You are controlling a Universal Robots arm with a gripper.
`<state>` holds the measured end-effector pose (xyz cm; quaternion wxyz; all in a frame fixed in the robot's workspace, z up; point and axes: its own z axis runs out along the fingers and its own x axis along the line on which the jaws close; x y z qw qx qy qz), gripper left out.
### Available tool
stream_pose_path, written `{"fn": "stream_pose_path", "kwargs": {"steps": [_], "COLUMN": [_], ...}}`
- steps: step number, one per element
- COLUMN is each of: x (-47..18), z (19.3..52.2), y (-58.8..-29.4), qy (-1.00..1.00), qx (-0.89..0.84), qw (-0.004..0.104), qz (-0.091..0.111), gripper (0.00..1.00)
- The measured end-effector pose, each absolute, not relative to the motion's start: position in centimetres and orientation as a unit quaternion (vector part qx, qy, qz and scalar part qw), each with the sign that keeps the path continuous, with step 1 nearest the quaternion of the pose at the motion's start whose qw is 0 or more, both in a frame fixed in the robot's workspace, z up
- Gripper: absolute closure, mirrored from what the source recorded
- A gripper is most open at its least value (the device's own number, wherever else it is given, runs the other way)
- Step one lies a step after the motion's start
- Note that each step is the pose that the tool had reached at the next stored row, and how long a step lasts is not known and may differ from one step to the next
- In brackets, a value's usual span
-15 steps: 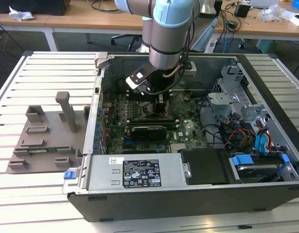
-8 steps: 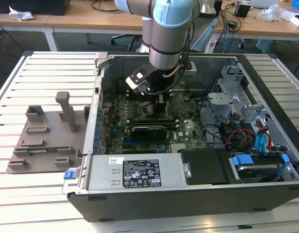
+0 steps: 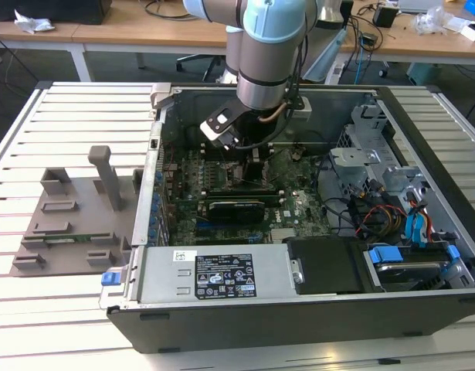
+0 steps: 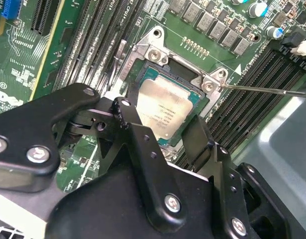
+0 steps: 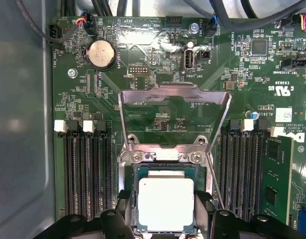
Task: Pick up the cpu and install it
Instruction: 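Place the cpu into insertion slot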
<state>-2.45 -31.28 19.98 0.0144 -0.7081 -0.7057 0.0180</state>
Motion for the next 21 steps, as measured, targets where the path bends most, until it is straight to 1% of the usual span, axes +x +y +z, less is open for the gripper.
{"fn": "stream_pose_path", "kwargs": {"steps": [4,8,9,10,15,16,17,21], "x": [-2.4,-2.5,-2.4,-2.4,-2.5,-2.5,-2.5,-2.5], "z": [20.4,21.5,21.6,21.8,22.5,22.6,22.7,23.3], "y": [-31.3,-31.3,-31.3,-31.3,-31.3,-31.3,-31.3,-31.3], "qy": [-0.706,-0.706,-0.706,-0.706,-0.706,-0.706,-0.706,-0.706], "qx": [-0.708,-0.708,-0.708,-0.708,-0.708,-0.708,-0.708,-0.708], "qw": [0.013,0.009,0.009,0.009,0.008,0.008,0.008,0.008], "qz": [0.020,0.023,0.023,0.023,0.023,0.024,0.024,0.024], "gripper": [0.38,0.38,0.40,0.53,0.83,0.83,0.89,0.89]}}
